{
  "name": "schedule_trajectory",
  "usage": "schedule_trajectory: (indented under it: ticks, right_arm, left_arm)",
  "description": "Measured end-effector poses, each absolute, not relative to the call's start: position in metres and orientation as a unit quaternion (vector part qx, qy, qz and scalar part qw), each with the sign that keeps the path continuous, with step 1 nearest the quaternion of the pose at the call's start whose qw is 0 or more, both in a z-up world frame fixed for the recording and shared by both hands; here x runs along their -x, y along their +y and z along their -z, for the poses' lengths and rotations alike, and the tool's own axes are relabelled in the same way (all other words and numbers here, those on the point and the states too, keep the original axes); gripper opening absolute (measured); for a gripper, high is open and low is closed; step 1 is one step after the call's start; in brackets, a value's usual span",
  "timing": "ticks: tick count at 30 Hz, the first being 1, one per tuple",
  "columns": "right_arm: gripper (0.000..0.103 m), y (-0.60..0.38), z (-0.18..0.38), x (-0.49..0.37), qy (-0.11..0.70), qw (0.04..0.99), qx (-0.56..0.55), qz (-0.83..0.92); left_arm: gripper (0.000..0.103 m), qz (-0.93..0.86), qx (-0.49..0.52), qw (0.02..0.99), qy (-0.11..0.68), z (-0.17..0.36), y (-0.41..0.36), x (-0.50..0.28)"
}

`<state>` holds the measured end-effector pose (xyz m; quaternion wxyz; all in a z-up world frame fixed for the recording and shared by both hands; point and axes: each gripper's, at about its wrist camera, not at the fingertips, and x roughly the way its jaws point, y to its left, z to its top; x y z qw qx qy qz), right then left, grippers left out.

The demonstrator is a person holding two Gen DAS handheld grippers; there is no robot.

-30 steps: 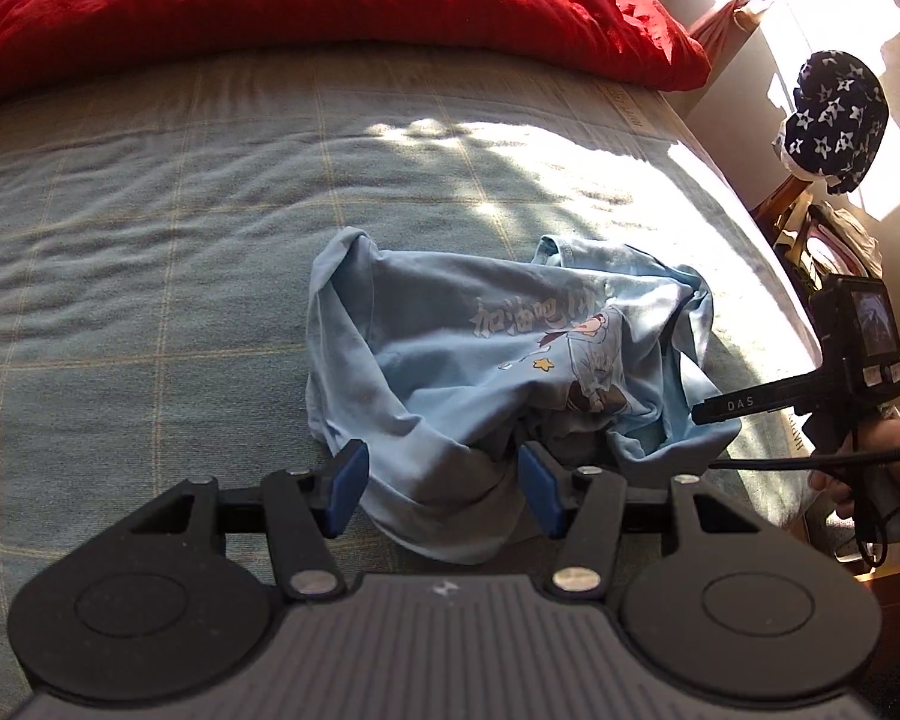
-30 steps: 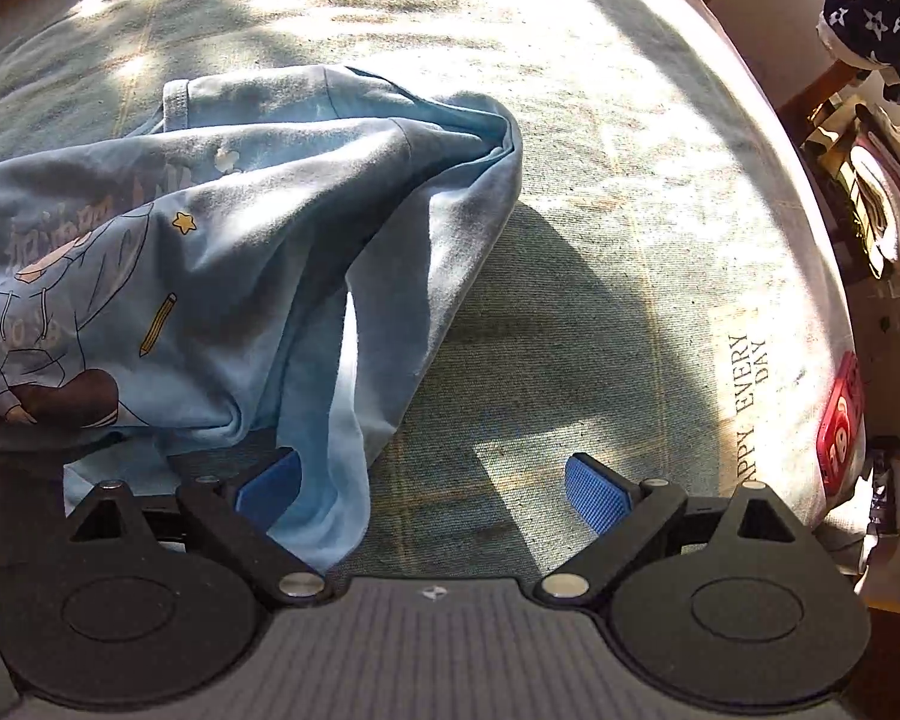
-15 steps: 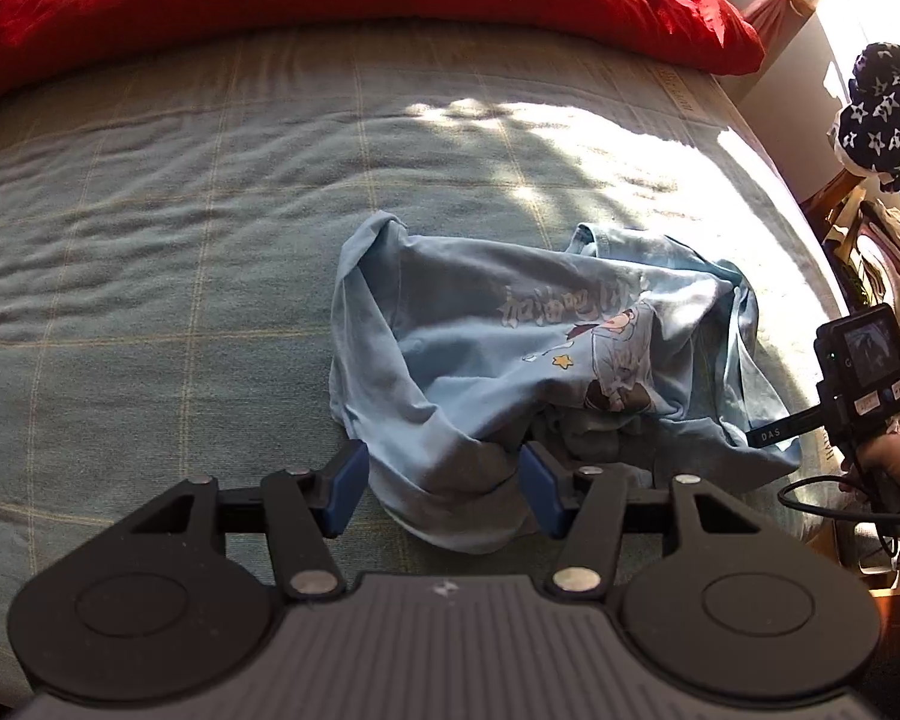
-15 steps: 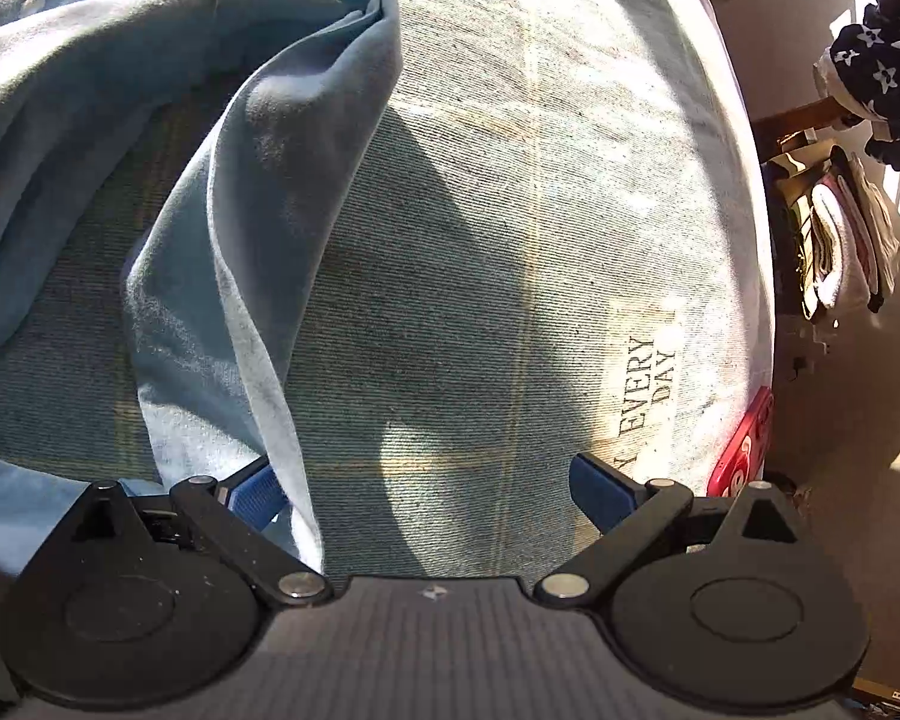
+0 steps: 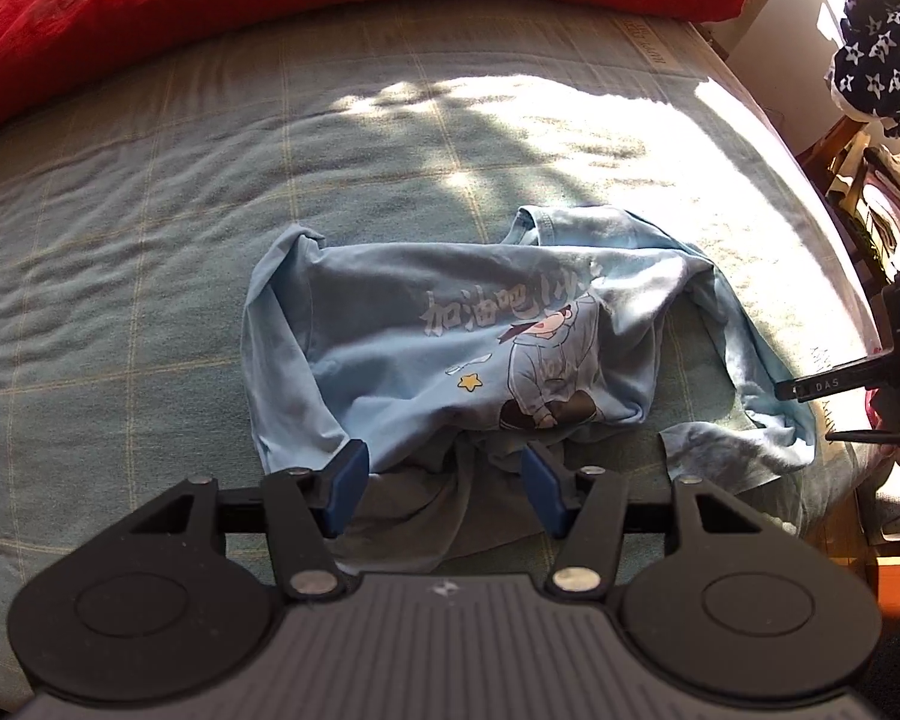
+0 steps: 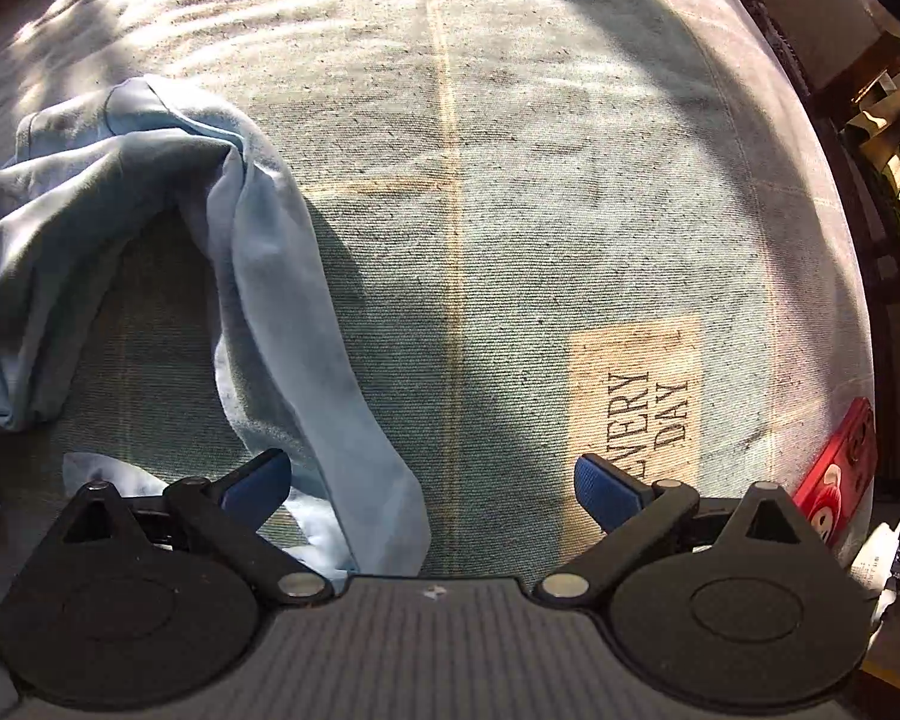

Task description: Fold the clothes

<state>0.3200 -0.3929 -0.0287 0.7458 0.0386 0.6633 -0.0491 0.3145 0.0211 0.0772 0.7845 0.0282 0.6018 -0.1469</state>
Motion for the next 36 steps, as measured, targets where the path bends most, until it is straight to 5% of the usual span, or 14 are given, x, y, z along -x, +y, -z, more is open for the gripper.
schedule_trajectory:
  ticks: [21,24,28,30,36]
  right_arm:
    - [0.102,-0.292,0.016,-0.431,0.630,0.773,-0.007,-0.074]
    - [0.086,-0.279,0.015,-0.454,0.624,0.771,-0.006,-0.126]
    - [0.050,-0.262,0.016,-0.483,0.613,0.766,0.005,-0.193]
    - [0.042,-0.259,0.021,-0.496,0.610,0.762,0.008,-0.216]
    - [0.043,-0.242,0.036,-0.518,0.599,0.748,0.064,-0.278]
  left_arm:
    - [0.057,0.134,-0.070,0.802,0.578,0.006,0.070,-0.404]
    - [0.056,0.130,-0.050,0.809,0.571,0.009,0.071,-0.419]
    - [0.052,0.133,-0.067,0.820,0.553,0.013,0.062,-0.442]
    - [0.051,0.135,-0.073,0.822,0.548,0.016,0.058,-0.453]
    - [0.051,0.147,-0.055,0.814,0.560,0.031,0.055,-0.480]
